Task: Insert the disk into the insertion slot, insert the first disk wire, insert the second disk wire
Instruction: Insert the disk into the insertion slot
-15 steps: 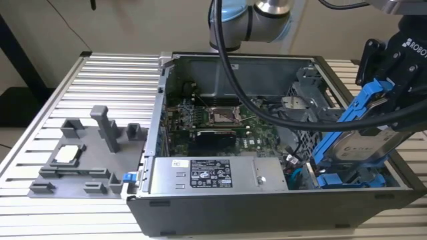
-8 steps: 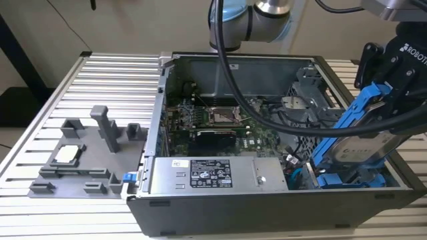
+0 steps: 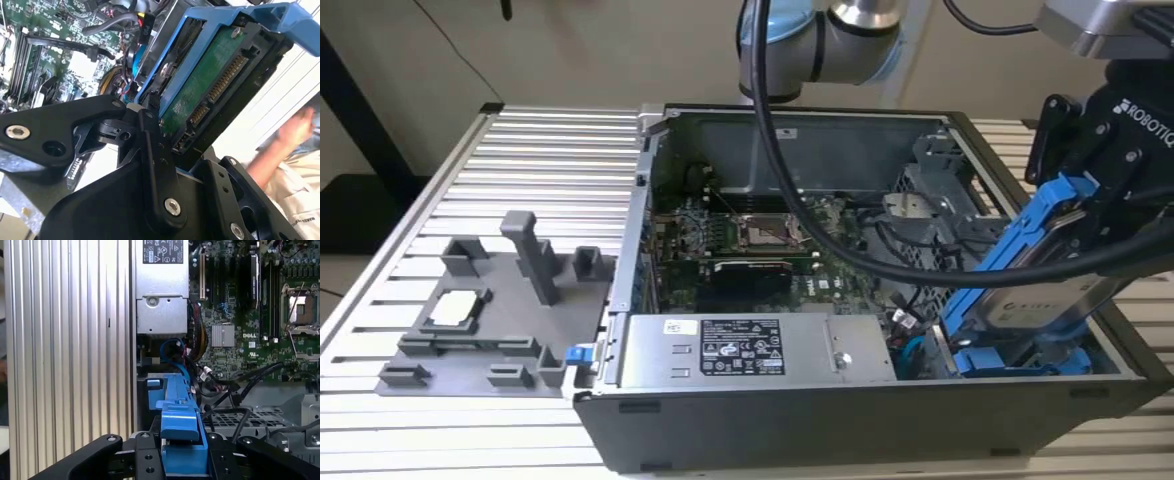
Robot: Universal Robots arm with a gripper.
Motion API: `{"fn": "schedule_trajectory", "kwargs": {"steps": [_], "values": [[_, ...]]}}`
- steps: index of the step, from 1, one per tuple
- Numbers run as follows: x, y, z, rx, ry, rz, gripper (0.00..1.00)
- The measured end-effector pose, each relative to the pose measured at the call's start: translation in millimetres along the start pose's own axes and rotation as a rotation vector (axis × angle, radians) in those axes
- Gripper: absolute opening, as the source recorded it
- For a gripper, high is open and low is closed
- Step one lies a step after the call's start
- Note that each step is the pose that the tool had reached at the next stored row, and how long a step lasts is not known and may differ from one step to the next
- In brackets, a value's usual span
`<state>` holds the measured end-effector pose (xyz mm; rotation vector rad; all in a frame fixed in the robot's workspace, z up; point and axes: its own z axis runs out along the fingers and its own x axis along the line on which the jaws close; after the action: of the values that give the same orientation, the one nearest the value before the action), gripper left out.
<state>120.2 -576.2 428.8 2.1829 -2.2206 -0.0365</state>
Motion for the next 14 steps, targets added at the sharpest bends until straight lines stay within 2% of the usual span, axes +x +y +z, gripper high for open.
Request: {"fn": "schedule_trajectory", "kwargs": {"steps": [4, 10, 14], "values": [[0.0, -0.8, 3.8, 0.0043, -0.0015, -0.006, 0.33], [-1.2, -1.2, 7.9, 0.0234, -0.0049, -0.023, 0.33], [-2.5, -1.3, 12.3, 0.0273, -0.0047, -0.028, 0.33]]}}
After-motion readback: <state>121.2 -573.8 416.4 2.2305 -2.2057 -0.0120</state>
